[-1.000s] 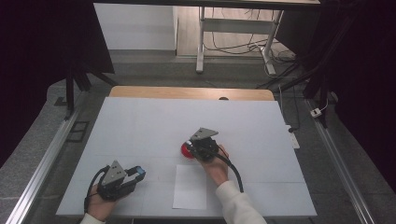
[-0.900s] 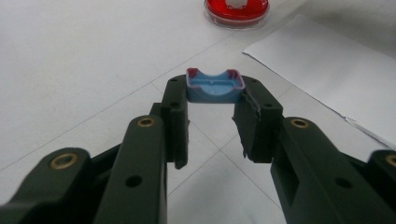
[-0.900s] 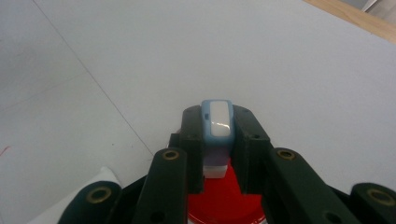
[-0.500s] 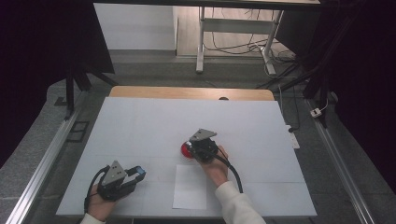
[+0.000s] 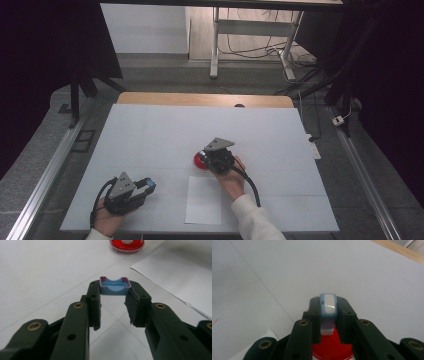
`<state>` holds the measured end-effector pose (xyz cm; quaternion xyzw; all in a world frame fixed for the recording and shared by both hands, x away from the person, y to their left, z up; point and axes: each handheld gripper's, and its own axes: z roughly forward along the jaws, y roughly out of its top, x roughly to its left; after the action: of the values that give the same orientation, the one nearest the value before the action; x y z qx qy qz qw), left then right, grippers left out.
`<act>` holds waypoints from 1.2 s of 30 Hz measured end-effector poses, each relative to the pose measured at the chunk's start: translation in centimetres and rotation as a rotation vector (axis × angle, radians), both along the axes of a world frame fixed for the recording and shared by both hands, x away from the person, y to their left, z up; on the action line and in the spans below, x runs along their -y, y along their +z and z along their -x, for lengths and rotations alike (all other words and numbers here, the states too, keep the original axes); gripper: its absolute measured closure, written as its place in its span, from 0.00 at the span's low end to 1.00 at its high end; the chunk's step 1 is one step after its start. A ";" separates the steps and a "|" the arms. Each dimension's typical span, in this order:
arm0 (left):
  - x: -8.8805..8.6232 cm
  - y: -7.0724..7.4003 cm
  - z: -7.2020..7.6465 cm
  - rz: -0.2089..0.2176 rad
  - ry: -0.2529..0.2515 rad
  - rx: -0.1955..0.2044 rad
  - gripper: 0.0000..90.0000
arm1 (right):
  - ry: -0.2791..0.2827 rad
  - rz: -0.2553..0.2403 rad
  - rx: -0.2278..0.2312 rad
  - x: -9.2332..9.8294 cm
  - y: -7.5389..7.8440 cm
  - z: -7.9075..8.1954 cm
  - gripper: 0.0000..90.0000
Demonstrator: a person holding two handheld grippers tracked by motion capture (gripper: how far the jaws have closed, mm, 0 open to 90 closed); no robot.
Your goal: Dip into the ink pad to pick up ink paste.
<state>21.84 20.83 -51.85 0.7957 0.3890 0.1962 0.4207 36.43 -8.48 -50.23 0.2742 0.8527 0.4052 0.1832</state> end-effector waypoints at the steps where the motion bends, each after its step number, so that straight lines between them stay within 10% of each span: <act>1: 0.0 0.0 0.0 0.000 0.000 0.000 0.73 | 0.000 -0.003 0.002 0.0 0.0 0.0 0.84; 36: 0.1 0.0 -0.1 0.000 0.000 0.000 0.73 | 0.049 -0.106 0.067 3.8 2.6 2.6 0.84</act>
<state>21.90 20.68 -51.89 0.7958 0.3889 0.1958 0.4208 33.78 -12.26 -47.67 0.2487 0.8298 0.4633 0.1869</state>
